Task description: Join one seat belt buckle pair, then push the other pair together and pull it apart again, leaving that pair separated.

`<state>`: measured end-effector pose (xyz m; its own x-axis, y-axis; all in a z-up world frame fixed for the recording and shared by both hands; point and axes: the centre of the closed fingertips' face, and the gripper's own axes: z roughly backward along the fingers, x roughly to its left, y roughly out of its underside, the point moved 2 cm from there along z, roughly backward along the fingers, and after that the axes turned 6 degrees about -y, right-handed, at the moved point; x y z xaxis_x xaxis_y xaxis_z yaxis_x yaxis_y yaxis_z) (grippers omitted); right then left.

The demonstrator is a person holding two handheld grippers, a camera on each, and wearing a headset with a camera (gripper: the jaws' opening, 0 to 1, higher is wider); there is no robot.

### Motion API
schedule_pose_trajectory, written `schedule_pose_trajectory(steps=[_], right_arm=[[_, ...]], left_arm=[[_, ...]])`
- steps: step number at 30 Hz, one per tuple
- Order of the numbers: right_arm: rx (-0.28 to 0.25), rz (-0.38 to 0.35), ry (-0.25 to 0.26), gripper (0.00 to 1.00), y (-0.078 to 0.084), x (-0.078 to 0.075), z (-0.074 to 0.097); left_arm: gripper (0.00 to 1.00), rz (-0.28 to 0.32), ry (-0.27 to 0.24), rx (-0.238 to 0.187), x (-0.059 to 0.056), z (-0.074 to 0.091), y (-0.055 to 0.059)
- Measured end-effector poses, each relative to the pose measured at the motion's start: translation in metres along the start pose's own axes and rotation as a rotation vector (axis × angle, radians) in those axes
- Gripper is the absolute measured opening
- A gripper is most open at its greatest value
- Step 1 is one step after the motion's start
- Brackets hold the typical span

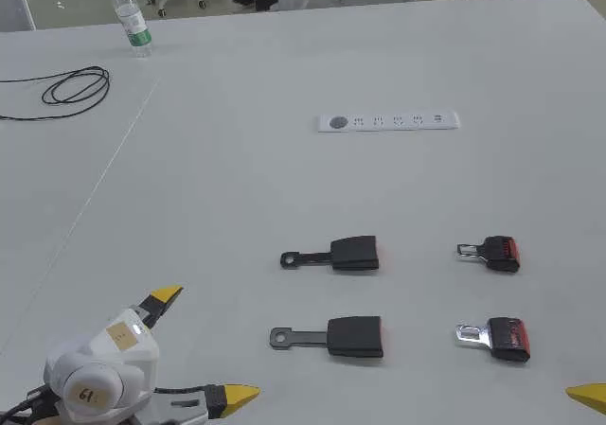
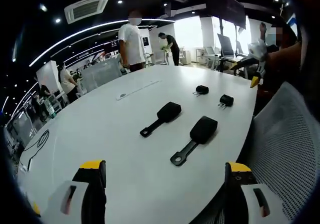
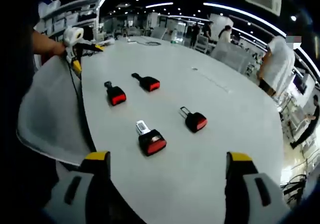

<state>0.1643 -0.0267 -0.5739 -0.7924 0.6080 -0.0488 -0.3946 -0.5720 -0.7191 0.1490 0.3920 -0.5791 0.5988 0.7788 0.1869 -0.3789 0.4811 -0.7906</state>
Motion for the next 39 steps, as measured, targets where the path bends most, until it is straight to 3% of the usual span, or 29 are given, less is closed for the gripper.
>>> schedule_pose_trajectory(steps=[11,23,39], right_arm=[[-0.014,0.012,-0.007,0.94,-0.0039,0.0019,0.0001],[0.029,0.027,0.004,0.94,0.0005,0.0026,0.0008],[0.019,0.027,0.001,0.92,-0.0034,0.0032,0.0014]], left_arm=[[1.00,0.006,-0.007,-0.004,0.0014,0.0004,-0.0008],[1.00,0.007,-0.012,-0.007,0.0023,0.0014,-0.0014],[1.00,-0.020,-0.010,-0.001,-0.0011,0.0006,-0.0027]])
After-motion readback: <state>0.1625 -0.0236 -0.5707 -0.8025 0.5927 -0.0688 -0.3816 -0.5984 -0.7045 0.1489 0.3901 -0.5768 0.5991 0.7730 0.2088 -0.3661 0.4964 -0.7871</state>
